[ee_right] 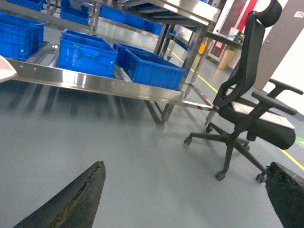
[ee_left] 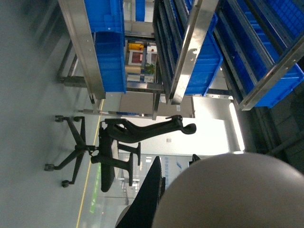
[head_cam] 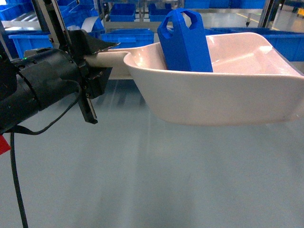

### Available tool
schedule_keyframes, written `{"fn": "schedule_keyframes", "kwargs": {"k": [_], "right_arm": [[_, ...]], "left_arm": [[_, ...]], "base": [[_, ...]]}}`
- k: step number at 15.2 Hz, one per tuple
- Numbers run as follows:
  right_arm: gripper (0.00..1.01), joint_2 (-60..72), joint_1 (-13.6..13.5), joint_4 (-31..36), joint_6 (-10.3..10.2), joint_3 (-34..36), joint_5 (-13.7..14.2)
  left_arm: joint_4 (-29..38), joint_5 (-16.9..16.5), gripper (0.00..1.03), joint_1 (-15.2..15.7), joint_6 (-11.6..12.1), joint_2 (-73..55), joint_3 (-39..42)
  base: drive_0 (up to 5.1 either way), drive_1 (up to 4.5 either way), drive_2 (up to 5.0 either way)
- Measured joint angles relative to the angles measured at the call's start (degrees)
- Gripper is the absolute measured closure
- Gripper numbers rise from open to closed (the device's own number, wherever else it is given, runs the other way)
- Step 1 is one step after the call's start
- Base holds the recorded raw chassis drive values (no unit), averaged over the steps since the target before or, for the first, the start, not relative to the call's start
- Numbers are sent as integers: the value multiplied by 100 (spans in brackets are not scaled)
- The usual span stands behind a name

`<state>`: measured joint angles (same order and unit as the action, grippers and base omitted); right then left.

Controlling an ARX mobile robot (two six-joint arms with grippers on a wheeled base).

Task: Place part in tray to right shelf

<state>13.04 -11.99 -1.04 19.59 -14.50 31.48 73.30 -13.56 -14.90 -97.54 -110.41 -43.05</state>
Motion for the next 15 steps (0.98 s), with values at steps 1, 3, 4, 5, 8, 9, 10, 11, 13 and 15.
{"fn": "schedule_keyframes", "kwargs": {"k": [1,3,4,5,8,9,10,11,13,15], "right_arm": [[3,-2,0,7,0,0,2],[3,-2,0,-2,0,0,2],[3,-2,0,2,0,0,2],[3,-2,0,-26,0,4,2],[3,-2,0,-13,0,4,2],[3,-2,0,-15,0,4,2],[3,-2,0,-7,0,4,2],[3,-2,0,-7,0,4,2],[3,-2,0,-7,0,4,2],[3,-2,0,0,0,2,2]], "left_arm": [[0,-2,90,0,2,0,0],[0,0,90,2,2,0,0],[-2,0,90,0,2,0,0],[-20,-2,90,0,2,0,0],[-15,2,90,0,2,0,7],[-9,-2,90,0,4,0,7],[-9,0,90,0,2,0,7],[-7,0,90,0,2,0,7],[-4,0,90,0,2,0,7],[7,-2,90,0,2,2,9]], "base": [[0,0,0],[0,0,0],[0,0,0],[0,0,0],[0,0,0],[0,0,0],[0,0,0],[0,0,0],[3,210,-204],[4,412,-405]]}}
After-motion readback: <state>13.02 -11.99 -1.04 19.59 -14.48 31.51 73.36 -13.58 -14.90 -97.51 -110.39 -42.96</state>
